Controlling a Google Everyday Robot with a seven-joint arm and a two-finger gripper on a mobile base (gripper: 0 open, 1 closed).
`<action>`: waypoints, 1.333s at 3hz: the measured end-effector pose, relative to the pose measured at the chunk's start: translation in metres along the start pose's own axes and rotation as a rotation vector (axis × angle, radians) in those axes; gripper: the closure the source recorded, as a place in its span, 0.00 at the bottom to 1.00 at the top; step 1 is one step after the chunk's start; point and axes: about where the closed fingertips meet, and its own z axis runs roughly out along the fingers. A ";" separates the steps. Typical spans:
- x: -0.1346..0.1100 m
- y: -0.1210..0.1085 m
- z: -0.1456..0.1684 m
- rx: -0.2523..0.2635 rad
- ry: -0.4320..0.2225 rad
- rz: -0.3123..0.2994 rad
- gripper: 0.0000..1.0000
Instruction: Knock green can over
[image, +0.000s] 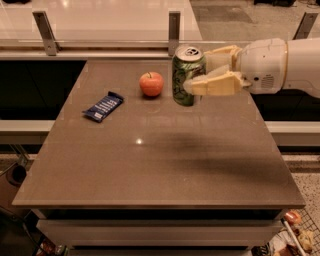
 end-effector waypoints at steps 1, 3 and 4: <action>-0.030 -0.033 -0.013 0.068 0.043 0.008 1.00; -0.034 -0.036 -0.011 0.077 0.032 -0.041 1.00; -0.039 -0.046 -0.017 0.110 -0.009 -0.144 1.00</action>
Offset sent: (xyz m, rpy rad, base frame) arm 0.0209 -0.0114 0.0302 -0.0296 -0.0037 -0.0640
